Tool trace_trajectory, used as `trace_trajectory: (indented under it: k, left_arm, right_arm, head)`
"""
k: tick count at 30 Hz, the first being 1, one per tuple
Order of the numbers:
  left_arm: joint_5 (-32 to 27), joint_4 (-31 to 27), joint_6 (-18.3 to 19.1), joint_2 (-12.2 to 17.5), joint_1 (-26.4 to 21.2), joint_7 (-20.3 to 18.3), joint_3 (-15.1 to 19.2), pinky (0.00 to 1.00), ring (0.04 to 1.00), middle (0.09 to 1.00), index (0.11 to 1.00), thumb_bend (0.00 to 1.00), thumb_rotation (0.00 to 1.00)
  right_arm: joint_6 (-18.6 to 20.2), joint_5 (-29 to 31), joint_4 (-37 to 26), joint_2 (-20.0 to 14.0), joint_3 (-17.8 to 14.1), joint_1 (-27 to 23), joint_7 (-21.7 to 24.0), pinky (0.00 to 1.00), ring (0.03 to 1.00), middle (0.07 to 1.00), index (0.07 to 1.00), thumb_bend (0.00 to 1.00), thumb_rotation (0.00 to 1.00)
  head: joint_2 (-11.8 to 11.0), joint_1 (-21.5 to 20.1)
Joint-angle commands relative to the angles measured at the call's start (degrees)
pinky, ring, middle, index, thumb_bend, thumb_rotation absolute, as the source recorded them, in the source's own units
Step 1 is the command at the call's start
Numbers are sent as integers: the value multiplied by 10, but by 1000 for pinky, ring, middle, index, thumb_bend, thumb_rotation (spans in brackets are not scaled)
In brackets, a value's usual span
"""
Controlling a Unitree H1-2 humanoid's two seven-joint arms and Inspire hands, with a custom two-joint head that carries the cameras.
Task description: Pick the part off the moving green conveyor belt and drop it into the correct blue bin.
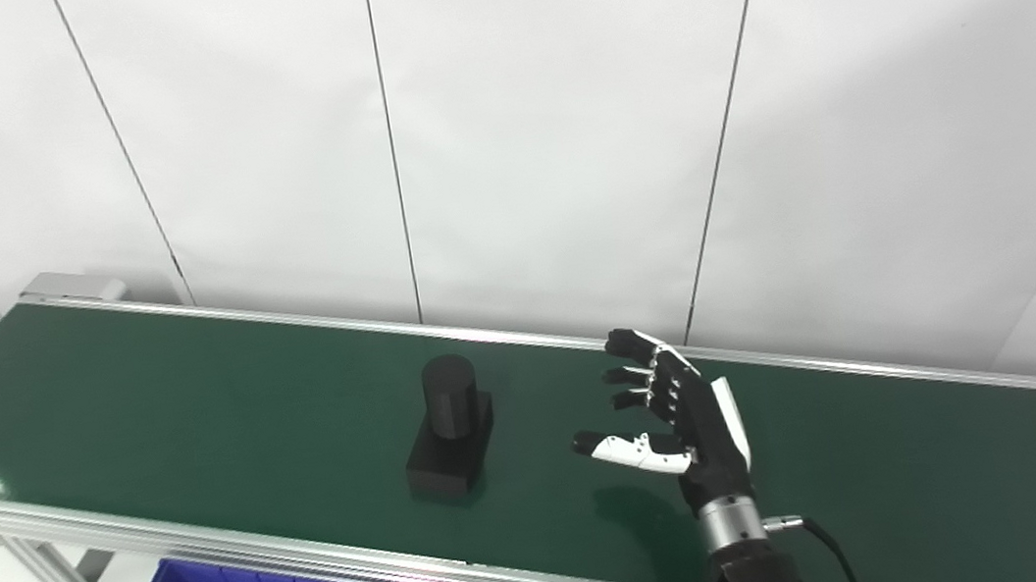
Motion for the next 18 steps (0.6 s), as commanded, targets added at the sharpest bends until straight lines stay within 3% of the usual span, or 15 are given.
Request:
trace_trajectory:
  k: [1,18]
  left_arm:
    - [-1,-22,-21,2,-4,3,7,667,762,796,750,1000,130]
    - [-15,-38,-21,2,5,-19,22,684,770,800,750,1000,103]
  right_arm:
    - [-16,2,-7,2,2,-26,-6,576,691,785,773,959,199]
    - [-16,-26,46,2,26,-65,-55,565,698,789,773,957,147]
  head:
    - [1,-2]
    - [6,-20]
